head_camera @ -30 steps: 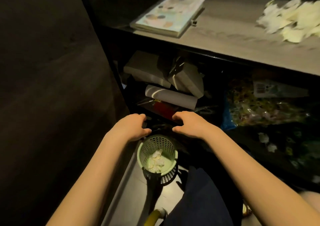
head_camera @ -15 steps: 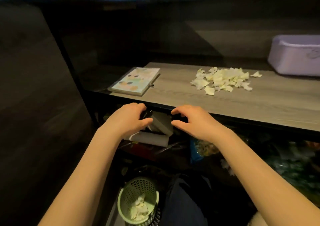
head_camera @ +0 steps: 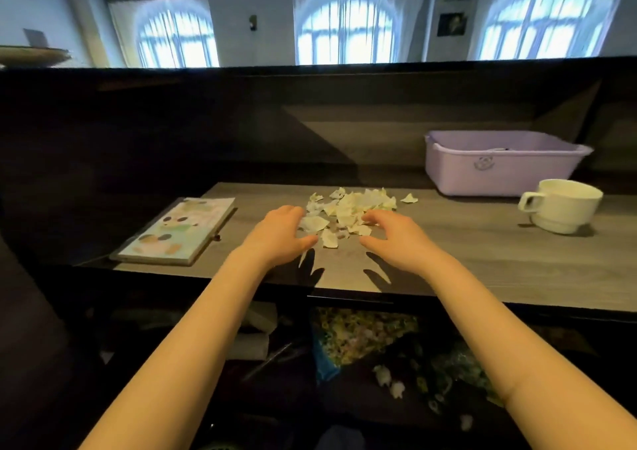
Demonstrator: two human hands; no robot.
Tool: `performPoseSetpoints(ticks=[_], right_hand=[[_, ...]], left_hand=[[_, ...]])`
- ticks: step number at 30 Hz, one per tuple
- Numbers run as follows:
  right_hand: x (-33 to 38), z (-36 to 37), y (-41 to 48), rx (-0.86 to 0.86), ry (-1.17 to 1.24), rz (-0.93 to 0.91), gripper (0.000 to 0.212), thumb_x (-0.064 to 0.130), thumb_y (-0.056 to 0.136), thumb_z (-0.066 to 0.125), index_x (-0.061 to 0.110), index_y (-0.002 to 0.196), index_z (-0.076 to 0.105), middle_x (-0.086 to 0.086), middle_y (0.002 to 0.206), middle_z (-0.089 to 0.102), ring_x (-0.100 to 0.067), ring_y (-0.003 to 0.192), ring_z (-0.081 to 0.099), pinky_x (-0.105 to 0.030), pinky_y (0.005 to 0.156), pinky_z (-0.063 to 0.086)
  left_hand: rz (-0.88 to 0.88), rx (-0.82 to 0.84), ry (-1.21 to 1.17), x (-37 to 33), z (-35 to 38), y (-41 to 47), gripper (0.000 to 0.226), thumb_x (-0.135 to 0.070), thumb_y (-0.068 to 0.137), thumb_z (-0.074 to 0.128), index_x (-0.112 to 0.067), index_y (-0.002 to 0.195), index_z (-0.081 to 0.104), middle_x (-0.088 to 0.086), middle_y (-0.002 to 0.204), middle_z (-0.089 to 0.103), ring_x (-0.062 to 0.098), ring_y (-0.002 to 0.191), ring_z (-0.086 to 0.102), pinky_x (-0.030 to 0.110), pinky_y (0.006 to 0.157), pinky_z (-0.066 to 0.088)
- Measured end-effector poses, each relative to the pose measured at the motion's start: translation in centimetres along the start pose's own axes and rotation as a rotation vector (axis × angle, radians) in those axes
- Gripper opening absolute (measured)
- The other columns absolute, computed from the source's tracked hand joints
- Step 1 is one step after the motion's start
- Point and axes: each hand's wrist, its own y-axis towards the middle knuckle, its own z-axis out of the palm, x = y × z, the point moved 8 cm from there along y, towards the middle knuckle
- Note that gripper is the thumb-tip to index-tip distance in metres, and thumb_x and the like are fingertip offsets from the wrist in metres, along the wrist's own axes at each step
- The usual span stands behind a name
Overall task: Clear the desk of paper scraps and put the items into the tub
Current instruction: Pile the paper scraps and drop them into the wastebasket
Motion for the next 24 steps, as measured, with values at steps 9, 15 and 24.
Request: performPoseSetpoints(ticks=[9, 15, 24], right_hand=[[-6.4, 1.7, 6.4, -0.08, -0.077, 0.169, 0.069, 0.052, 0.088, 0.054, 0.029, 0.146, 0.026, -0.002, 0.156, 0.023, -0.027, 0.143, 0.02, -0.05, 0.113, 0.027], [-4.7, 3.9, 9.7, 0.029, -0.224, -0.004, 0.068, 0.057, 0.09, 0.044, 0.042, 0.148, 0.011, 0.004, 0.16, -0.002, -0.022, 0.147, -0.008, -0.056, 0.115, -0.001], [-4.6, 4.3, 9.5, 0.012, -0.034, -0.026, 0.034, 0.034, 0.094, 0.051, 0.022, 0.125, 0.059, 0.0, 0.122, 0.06, -0.021, 0.115, 0.053, -0.034, 0.094, 0.043]], left_hand=[[-0.064, 0.101, -0.016, 0.0, 7.6, 5.5, 0.096, -0.067, 0.08, 0.05, -0.025, 0.15, 0.0, 0.006, 0.159, -0.008, 0.029, 0.146, -0.006, 0.051, 0.116, 0.011], [-0.029, 0.078, 0.037, 1.0, 8.3, 7.5, 0.076, -0.064, 0.088, 0.035, -0.03, 0.15, 0.007, 0.003, 0.16, 0.001, 0.028, 0.146, -0.005, 0.053, 0.116, 0.008], [0.006, 0.016, 0.046, 1.0, 7.8, 7.5, 0.045, -0.048, 0.095, 0.036, -0.023, 0.132, 0.043, 0.002, 0.145, 0.036, 0.023, 0.136, 0.026, 0.042, 0.111, 0.022]])
